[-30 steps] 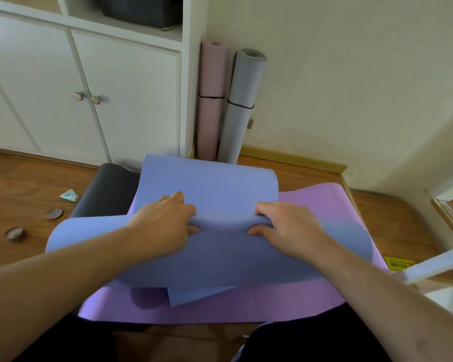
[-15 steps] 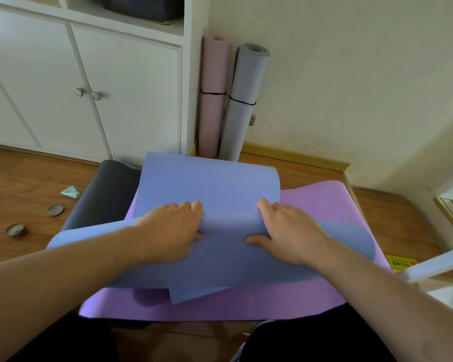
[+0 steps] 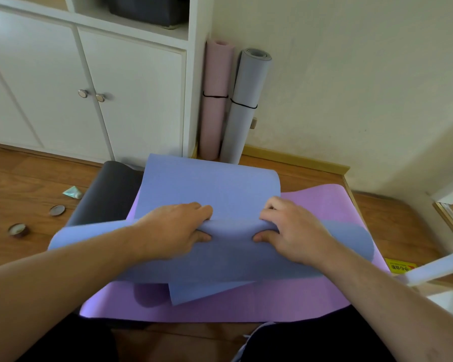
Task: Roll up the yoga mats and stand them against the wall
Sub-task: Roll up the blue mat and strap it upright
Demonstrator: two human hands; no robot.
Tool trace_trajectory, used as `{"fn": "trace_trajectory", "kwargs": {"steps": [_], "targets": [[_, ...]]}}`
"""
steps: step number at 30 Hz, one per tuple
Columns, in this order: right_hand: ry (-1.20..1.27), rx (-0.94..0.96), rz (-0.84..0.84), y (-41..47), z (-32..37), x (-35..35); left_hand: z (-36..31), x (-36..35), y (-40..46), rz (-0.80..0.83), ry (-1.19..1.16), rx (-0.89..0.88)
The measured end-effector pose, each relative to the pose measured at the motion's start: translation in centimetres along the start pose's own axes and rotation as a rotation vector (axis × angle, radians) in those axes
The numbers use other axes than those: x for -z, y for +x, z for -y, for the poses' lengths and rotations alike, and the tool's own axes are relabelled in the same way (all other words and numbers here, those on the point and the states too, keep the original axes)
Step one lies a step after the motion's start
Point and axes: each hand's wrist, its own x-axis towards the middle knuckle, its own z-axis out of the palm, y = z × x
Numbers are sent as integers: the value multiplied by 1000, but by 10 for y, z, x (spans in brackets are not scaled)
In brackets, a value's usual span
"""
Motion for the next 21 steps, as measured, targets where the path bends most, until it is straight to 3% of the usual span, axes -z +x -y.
{"fn": "trace_trajectory", "kwargs": {"steps": [5,8,13,16,21], "targets": [[-51,-59,-18,4,4,0,-2,4,6,-96,12,116],[-183,5,24,4,7,-5,-1,5,9,-49,29,129],[-155,31,166,0,18,1,3,4,8,49,70,95],[-260,12,157,2,21,5,-2,8,3,85,63,54],[-117,-3,225,5,17,16,-9,16,-3,135,168,3]]}}
